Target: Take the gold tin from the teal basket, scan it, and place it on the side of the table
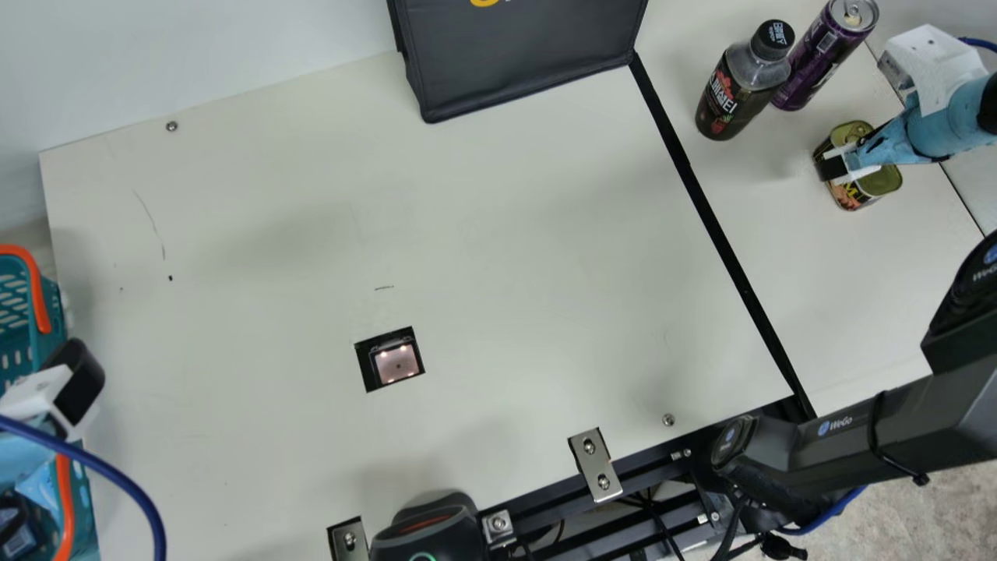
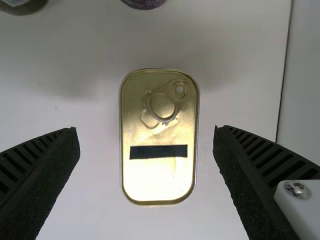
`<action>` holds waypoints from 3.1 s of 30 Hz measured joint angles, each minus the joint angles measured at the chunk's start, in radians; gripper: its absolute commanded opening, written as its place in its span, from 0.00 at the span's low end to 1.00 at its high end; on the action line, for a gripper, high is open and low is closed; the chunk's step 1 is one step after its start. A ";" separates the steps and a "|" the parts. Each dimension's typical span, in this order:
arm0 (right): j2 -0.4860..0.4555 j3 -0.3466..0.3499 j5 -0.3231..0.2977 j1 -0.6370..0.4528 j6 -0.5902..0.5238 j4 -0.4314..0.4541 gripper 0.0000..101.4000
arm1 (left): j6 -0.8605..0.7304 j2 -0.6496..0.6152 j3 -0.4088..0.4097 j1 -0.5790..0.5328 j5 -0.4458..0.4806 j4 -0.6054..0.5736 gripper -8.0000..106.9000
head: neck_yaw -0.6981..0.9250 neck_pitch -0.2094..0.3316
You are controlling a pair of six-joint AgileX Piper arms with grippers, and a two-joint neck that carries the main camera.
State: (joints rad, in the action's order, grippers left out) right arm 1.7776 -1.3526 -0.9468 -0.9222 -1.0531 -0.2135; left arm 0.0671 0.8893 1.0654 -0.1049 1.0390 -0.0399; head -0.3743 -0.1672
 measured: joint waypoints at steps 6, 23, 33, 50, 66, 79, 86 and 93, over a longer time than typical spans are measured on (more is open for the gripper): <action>-0.098 0.020 -0.028 0.012 0.043 0.003 0.94 | 0.000 0.000 0.000 0.000 0.000 0.000 0.85 | 0.000 0.000; -0.453 0.085 -0.156 0.104 0.158 0.007 0.94 | 0.000 0.000 0.000 0.000 0.000 0.000 0.85 | 0.000 0.000; -0.554 0.090 -0.190 0.161 0.218 0.009 0.94 | -0.026 -0.050 0.049 0.031 0.049 0.006 0.85 | 0.049 0.000; -0.729 0.108 -0.221 0.443 0.520 0.092 0.94 | -0.067 -0.136 0.138 0.076 0.176 0.015 0.85 | 0.344 0.000; -0.893 0.123 -0.249 0.701 0.800 0.165 0.94 | -0.067 -0.136 0.138 0.076 0.176 0.015 0.85 | 0.345 0.000; -1.026 0.134 -0.266 0.911 1.027 0.223 0.94 | -0.067 -0.136 0.138 0.076 0.176 0.015 0.85 | 0.345 0.000; -1.037 0.135 -0.271 0.936 1.053 0.226 0.94 | -0.067 -0.136 0.138 0.076 0.176 0.015 0.85 | 0.345 0.000; -1.037 0.135 -0.272 0.936 1.053 0.227 0.94 | -0.067 -0.136 0.138 0.076 0.176 0.015 0.85 | 0.345 0.000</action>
State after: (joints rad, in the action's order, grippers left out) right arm 0.7410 -1.2178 -1.2191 0.0139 0.0000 0.0135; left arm 0.0000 0.7534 1.2038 -0.0290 1.2148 -0.0252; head -0.0291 -0.1672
